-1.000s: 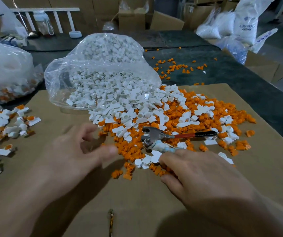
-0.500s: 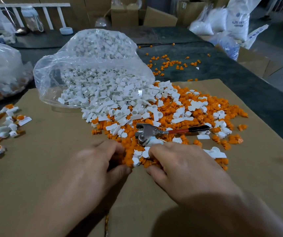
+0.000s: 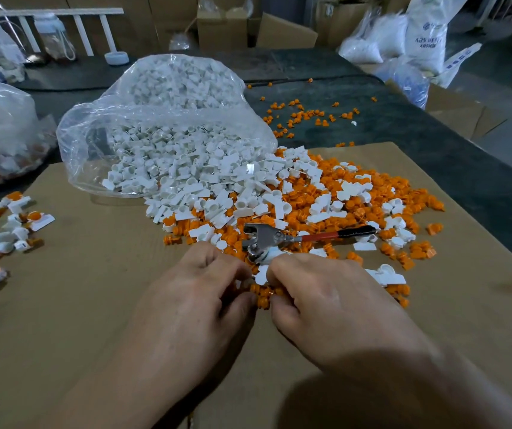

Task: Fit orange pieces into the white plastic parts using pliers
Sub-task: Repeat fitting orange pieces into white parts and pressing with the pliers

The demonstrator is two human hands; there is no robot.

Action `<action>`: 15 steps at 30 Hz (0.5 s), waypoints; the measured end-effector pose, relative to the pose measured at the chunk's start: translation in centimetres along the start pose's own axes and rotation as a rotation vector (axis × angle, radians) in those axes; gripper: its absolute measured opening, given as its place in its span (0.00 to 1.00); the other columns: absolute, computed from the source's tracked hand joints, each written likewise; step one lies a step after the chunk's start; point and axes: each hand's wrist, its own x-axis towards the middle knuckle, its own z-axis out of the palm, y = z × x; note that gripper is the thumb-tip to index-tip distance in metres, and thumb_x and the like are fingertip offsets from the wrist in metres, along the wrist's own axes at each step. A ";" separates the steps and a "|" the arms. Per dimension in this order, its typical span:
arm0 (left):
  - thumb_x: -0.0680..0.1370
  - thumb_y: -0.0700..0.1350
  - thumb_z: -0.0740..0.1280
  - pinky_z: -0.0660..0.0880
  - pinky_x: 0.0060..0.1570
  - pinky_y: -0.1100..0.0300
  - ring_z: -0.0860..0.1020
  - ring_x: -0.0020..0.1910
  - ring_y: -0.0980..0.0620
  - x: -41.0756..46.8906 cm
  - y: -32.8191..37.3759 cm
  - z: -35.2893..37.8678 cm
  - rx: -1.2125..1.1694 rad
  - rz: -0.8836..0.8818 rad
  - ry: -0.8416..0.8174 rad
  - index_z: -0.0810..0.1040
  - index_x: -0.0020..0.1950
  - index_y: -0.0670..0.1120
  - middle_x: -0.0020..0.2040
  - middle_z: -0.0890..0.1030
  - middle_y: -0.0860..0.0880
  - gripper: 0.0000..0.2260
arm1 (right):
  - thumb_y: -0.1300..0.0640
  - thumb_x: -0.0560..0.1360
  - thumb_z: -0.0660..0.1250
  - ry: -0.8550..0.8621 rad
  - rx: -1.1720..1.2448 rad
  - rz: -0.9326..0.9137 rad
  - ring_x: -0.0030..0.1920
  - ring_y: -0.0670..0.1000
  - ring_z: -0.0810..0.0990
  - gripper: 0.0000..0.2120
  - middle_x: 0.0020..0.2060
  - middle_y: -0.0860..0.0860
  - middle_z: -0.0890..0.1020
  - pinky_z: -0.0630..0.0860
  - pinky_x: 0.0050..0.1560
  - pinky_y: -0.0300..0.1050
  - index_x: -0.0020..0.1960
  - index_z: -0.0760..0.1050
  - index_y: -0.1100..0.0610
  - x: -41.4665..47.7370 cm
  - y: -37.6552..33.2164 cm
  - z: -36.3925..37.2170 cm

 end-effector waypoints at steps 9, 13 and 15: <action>0.72 0.62 0.60 0.77 0.32 0.50 0.76 0.39 0.53 0.0 0.9 -0.2 0.049 -0.026 -0.022 0.83 0.51 0.55 0.44 0.73 0.57 0.18 | 0.50 0.80 0.55 0.043 0.009 0.010 0.47 0.46 0.70 0.12 0.51 0.43 0.74 0.66 0.42 0.42 0.63 0.66 0.46 0.2 0.3 0.4; 0.72 0.59 0.64 0.76 0.33 0.51 0.75 0.38 0.54 0.2 1.5 0.1 0.073 -0.064 -0.020 0.83 0.48 0.55 0.42 0.72 0.56 0.13 | 0.51 0.80 0.56 0.064 -0.134 0.029 0.40 0.48 0.65 0.10 0.42 0.45 0.66 0.56 0.32 0.41 0.60 0.67 0.48 0.3 0.0 0.9; 0.71 0.56 0.66 0.75 0.34 0.51 0.74 0.39 0.55 0.1 1.7 0.2 0.051 -0.087 -0.009 0.82 0.46 0.56 0.41 0.72 0.57 0.09 | 0.52 0.80 0.57 0.050 -0.158 0.036 0.39 0.49 0.65 0.06 0.40 0.45 0.65 0.56 0.31 0.42 0.56 0.69 0.48 0.3 0.0 1.0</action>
